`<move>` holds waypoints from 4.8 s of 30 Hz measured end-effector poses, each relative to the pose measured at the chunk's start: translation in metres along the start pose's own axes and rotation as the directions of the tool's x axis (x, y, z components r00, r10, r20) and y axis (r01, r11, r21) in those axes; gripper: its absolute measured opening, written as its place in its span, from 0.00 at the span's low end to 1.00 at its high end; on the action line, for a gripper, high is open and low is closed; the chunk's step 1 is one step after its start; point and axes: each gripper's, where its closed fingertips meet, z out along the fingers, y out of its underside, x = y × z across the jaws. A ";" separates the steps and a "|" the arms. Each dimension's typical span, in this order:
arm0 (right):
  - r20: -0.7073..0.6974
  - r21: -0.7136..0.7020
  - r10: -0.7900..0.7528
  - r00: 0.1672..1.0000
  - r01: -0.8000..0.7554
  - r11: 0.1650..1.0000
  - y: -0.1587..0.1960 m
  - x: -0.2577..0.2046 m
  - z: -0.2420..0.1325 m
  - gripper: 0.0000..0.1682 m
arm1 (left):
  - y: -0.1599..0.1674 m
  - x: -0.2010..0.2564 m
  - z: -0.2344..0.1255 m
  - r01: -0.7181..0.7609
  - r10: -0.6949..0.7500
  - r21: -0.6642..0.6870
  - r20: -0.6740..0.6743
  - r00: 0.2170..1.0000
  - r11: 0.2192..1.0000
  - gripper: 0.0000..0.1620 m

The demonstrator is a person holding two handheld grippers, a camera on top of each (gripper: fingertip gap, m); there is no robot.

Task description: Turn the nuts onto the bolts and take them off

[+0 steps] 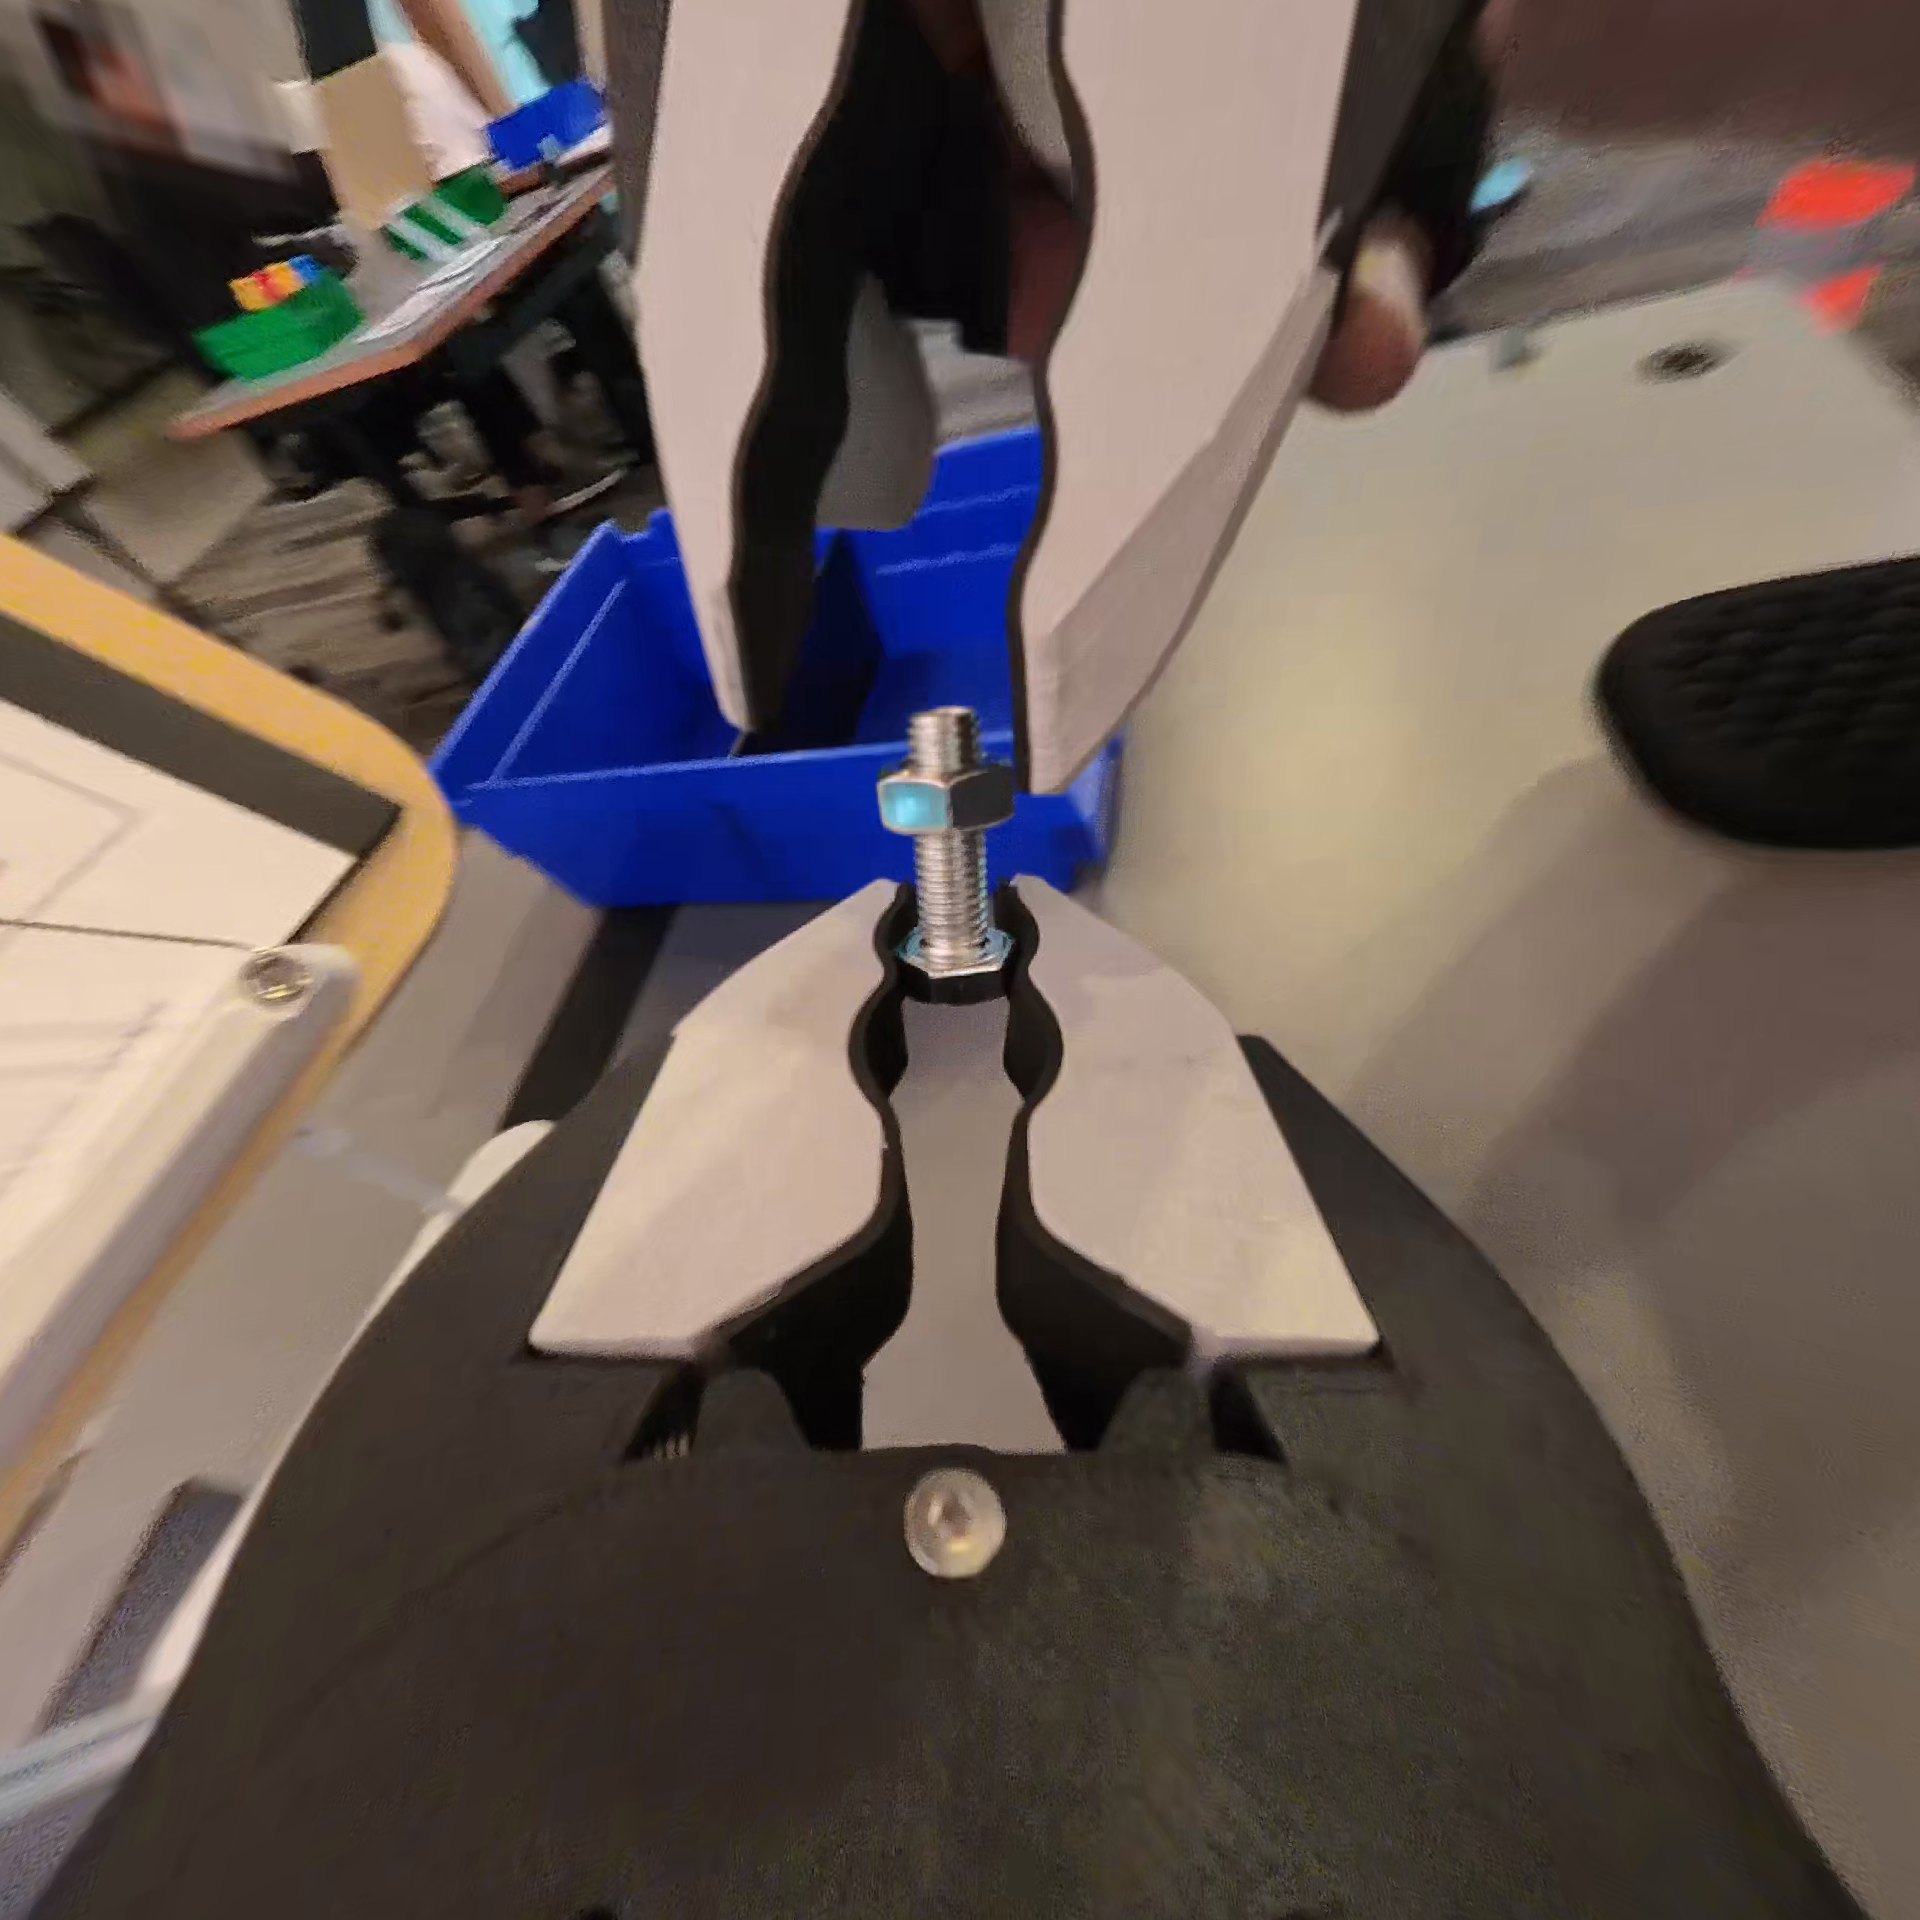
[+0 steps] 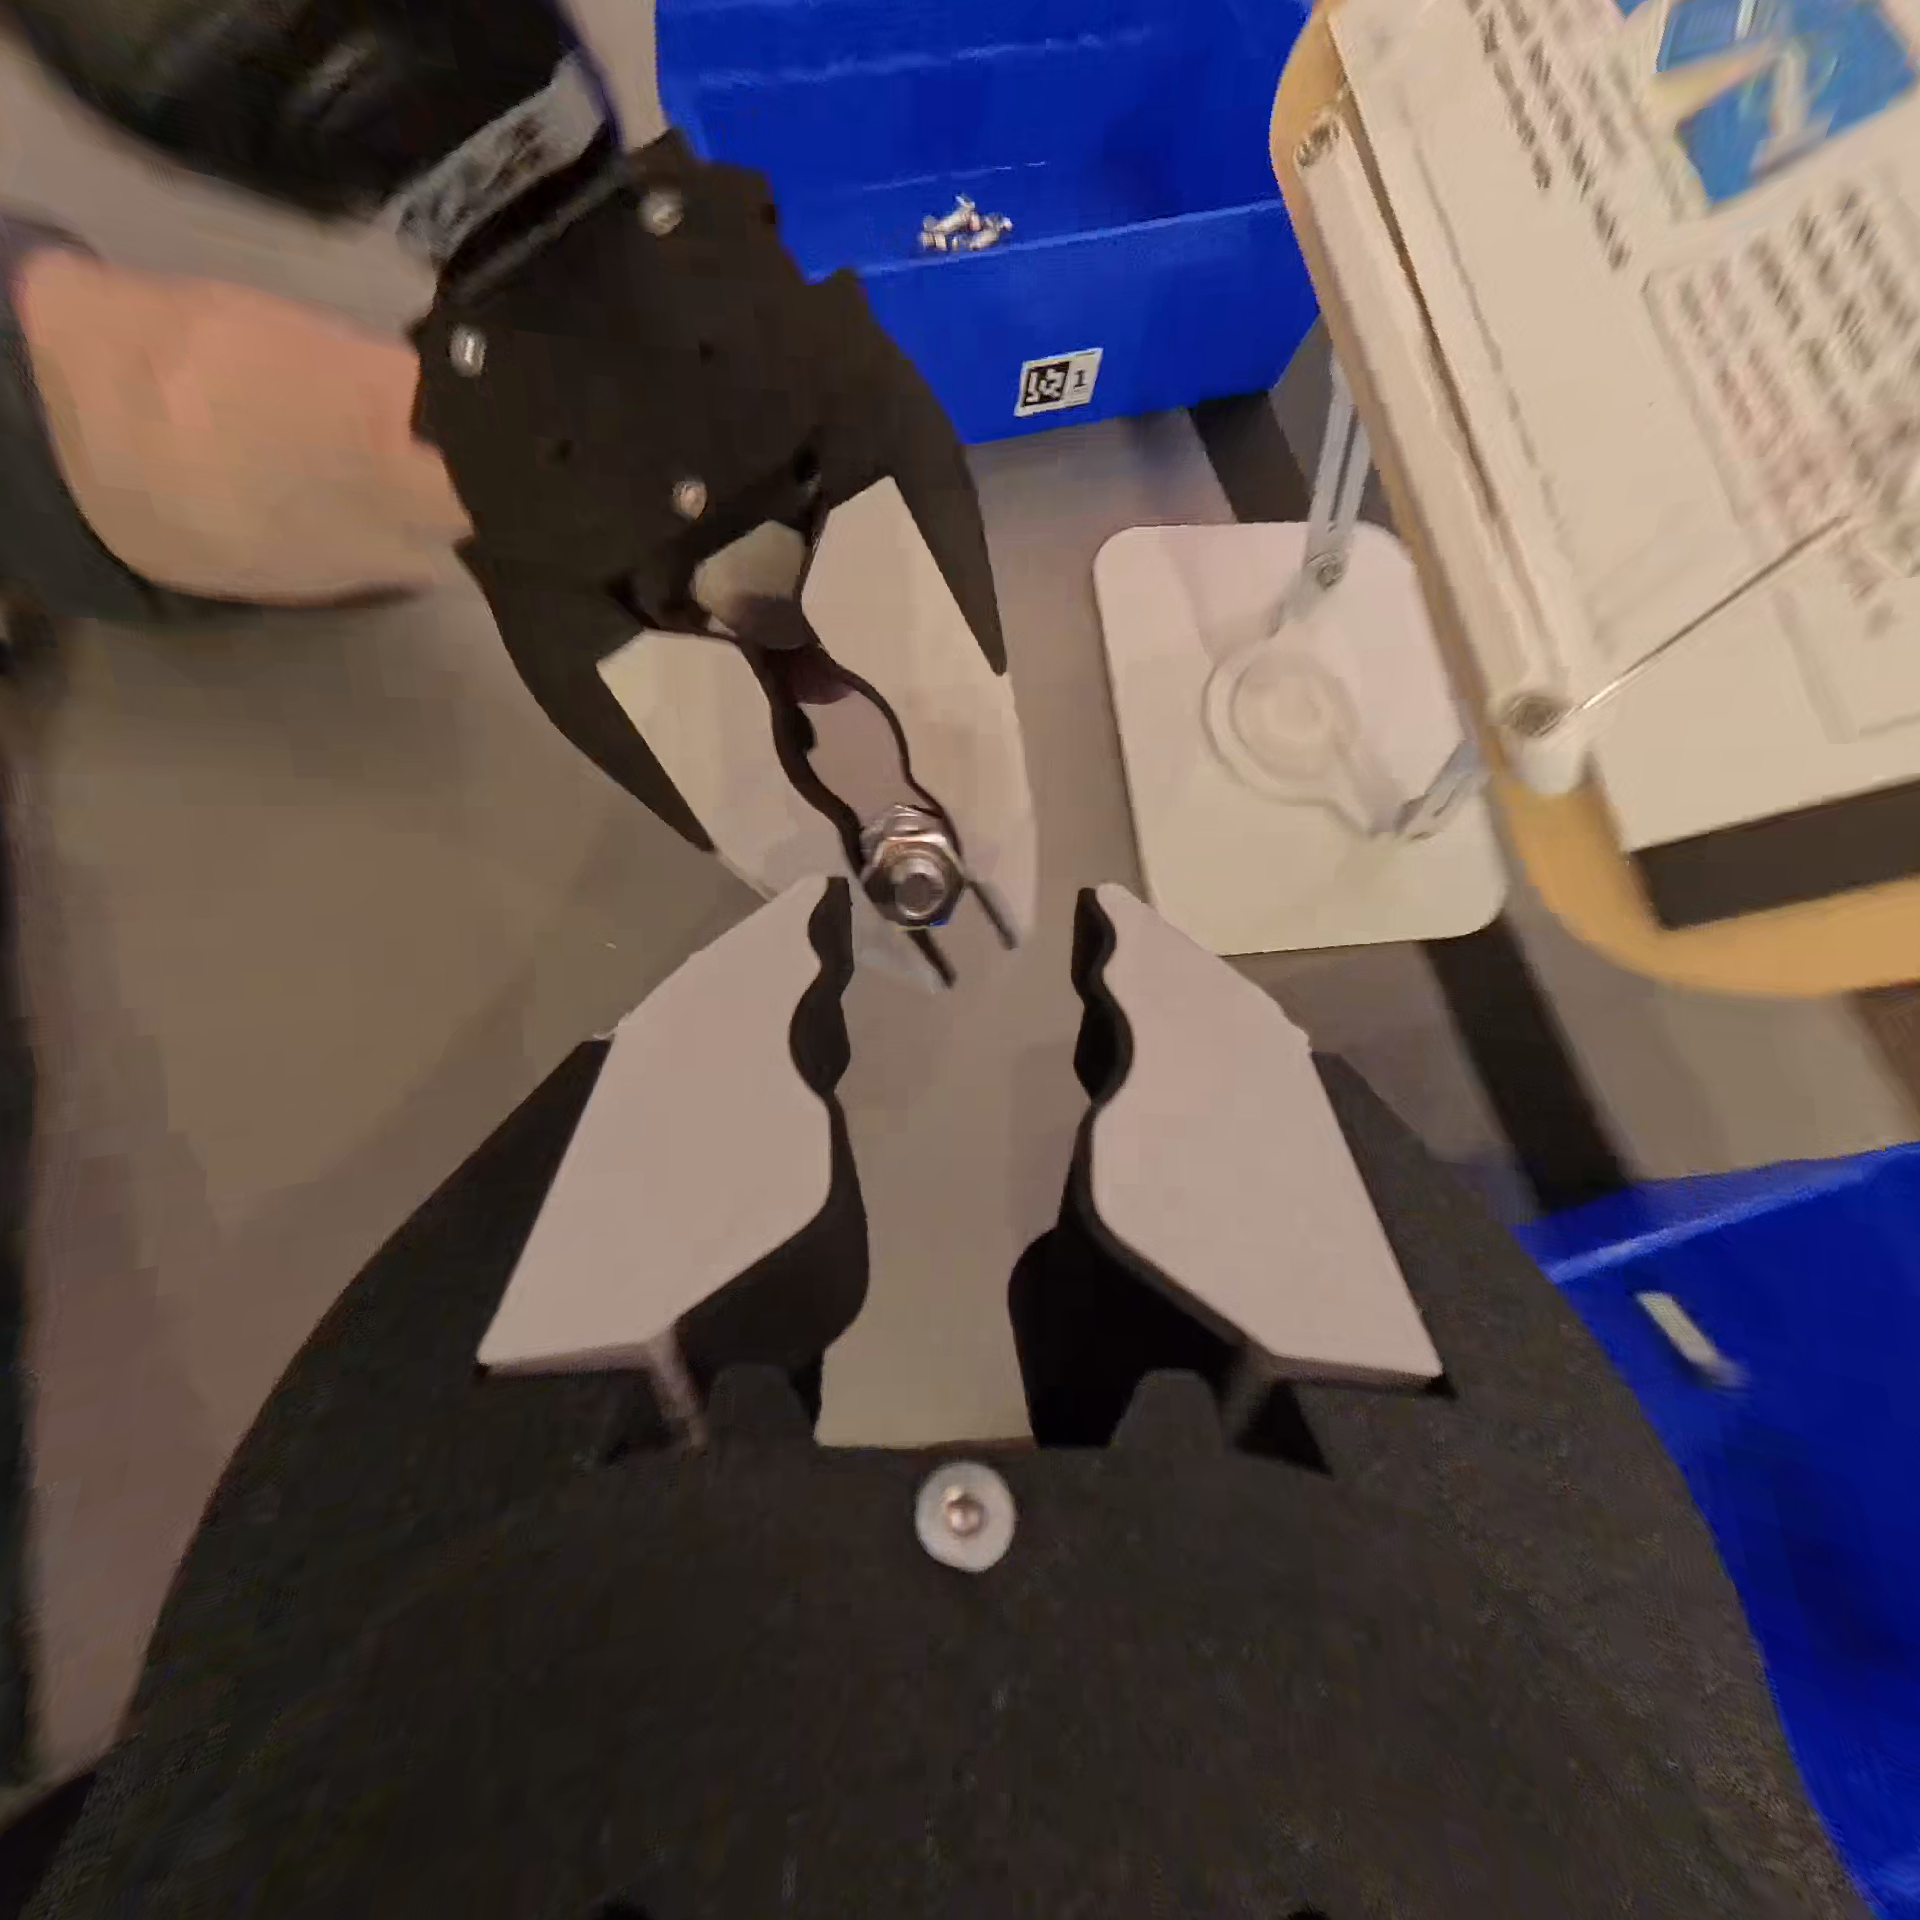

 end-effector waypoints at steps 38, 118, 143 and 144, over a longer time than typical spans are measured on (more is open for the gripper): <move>0.081 -0.190 -0.505 0.859 0.511 0.839 0.028 -0.036 -0.002 0.26 | -0.001 0.054 0.011 0.148 -0.112 0.064 -0.387 0.915 0.987 0.09; 0.025 0.014 -0.215 0.976 0.215 0.976 0.064 -0.040 0.008 0.11 | 0.023 0.053 0.038 -0.093 0.066 -0.167 -0.158 0.985 0.982 0.09; 0.027 0.128 0.348 0.937 -0.349 0.929 0.059 -0.020 0.001 0.21 | 0.018 0.024 0.043 -0.111 0.123 -0.129 0.090 0.988 0.985 0.09; 0.054 0.141 0.413 0.909 -0.416 0.898 0.061 -0.019 0.003 0.21 | 0.018 0.021 0.043 -0.130 0.148 -0.142 0.124 0.981 0.981 0.09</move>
